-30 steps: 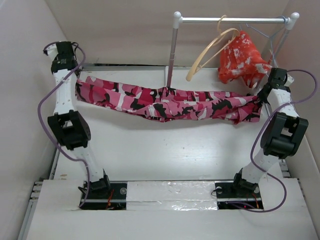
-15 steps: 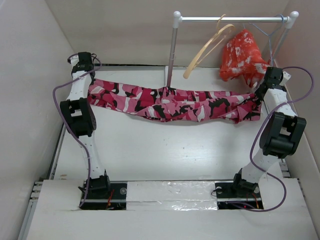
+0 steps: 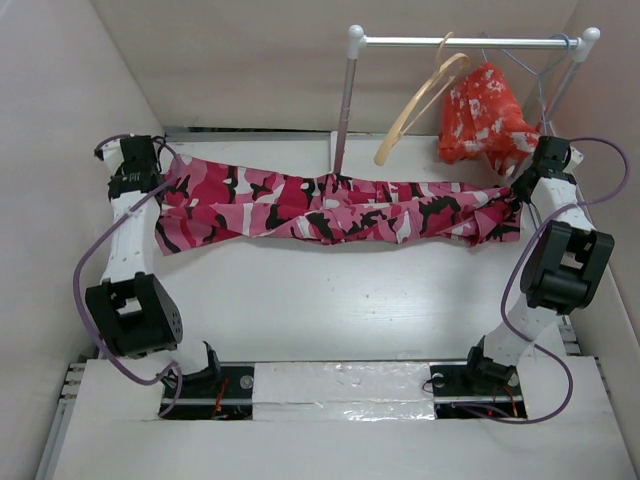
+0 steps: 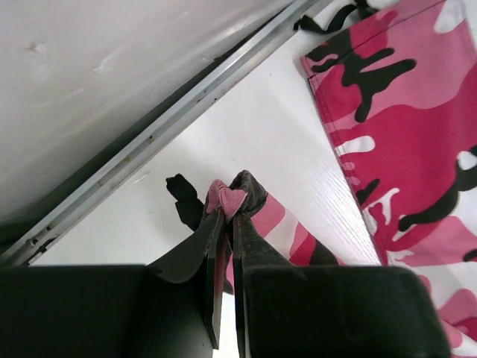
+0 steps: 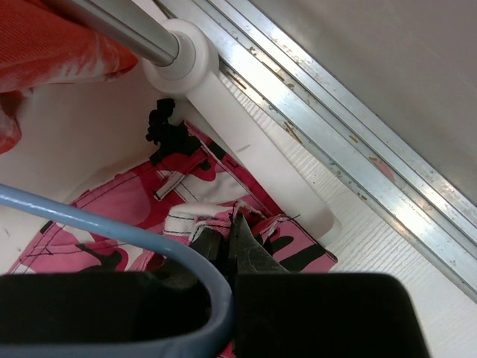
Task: Place the trousers on the hanger
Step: Fold the trousers at the center of the board.
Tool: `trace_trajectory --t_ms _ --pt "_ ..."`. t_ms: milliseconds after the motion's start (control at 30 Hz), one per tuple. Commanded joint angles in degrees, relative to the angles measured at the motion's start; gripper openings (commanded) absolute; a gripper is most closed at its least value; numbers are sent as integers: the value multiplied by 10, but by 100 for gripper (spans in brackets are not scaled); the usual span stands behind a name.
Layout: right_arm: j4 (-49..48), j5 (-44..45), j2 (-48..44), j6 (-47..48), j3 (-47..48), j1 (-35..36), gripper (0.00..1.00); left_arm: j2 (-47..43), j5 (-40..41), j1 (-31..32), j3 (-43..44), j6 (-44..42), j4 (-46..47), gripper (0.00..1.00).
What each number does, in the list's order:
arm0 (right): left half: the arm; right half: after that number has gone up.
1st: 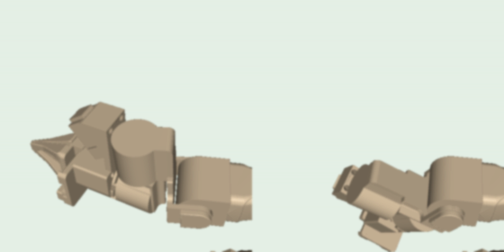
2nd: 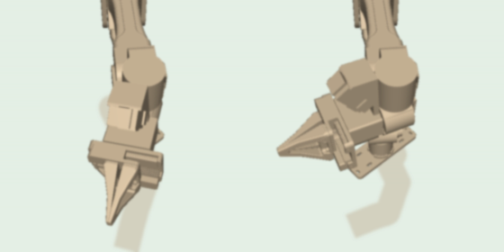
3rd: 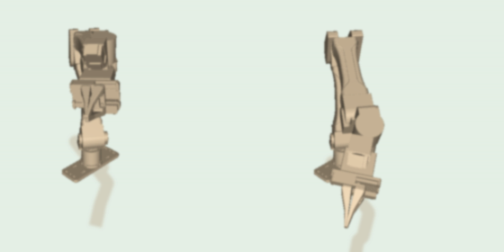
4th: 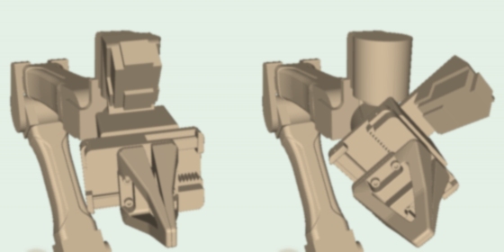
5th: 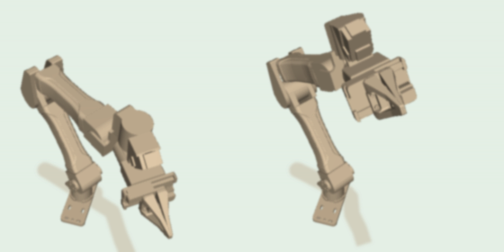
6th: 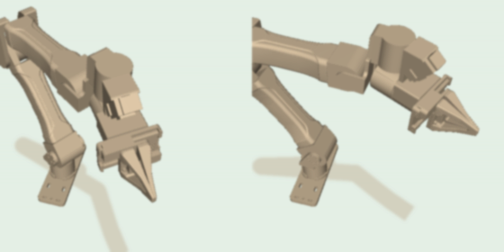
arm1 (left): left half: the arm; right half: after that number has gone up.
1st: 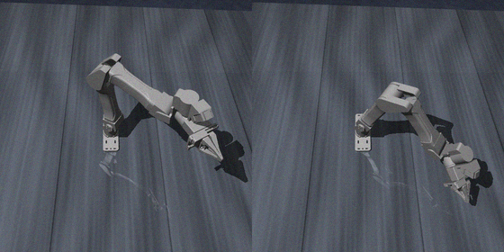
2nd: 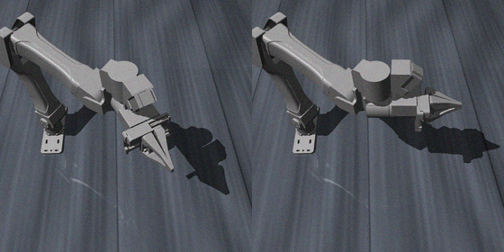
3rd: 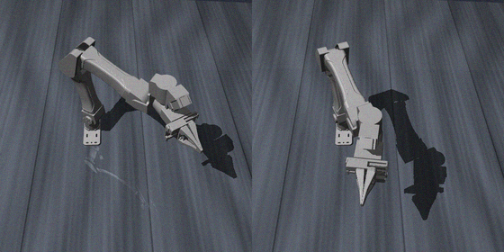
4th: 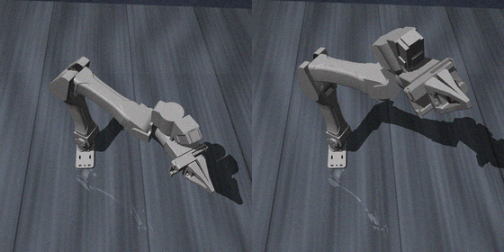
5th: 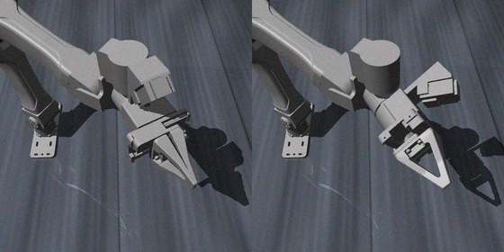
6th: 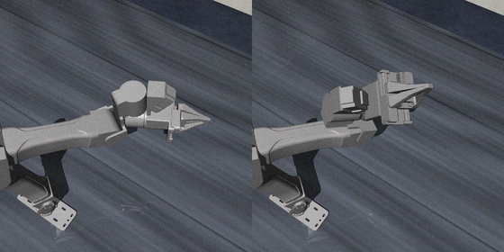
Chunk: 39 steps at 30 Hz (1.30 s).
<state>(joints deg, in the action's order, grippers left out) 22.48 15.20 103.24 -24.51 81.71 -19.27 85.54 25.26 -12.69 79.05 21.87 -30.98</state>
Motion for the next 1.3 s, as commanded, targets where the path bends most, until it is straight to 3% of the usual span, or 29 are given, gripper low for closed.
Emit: trace_trajectory --t_ms 0,167,300,400,500,533,633,867,933,1033,1267 --pt "-49 -20 1 -9 28 -2 0 49 -4 2 -4 -17 -17 0" --pt "-61 -24 11 -7 21 4 0 158 -5 2 69 -15 -2 0" --pt "-55 3 17 9 29 14 0 253 -21 10 177 -3 4 0" --pt "-59 12 12 10 29 14 0 304 7 30 238 -9 8 7" --pt "-55 18 11 11 37 14 0 300 3 30 240 -8 23 39" --pt "-54 18 11 11 39 19 0 291 -12 30 229 2 42 63" --pt "-55 15 10 11 35 20 0 236 -59 16 158 30 77 80" --pt "-77 -26 -4 -7 -5 20 0 -19 -86 7 -130 125 203 79" --pt "-83 -45 -8 -9 -16 20 0 -52 -123 7 -212 138 234 70" --pt "-93 -73 -21 -12 -29 20 0 -56 -156 2 -238 147 213 62" --pt "-110 -100 -40 -22 -51 20 0 2 -175 2 -241 202 180 59"
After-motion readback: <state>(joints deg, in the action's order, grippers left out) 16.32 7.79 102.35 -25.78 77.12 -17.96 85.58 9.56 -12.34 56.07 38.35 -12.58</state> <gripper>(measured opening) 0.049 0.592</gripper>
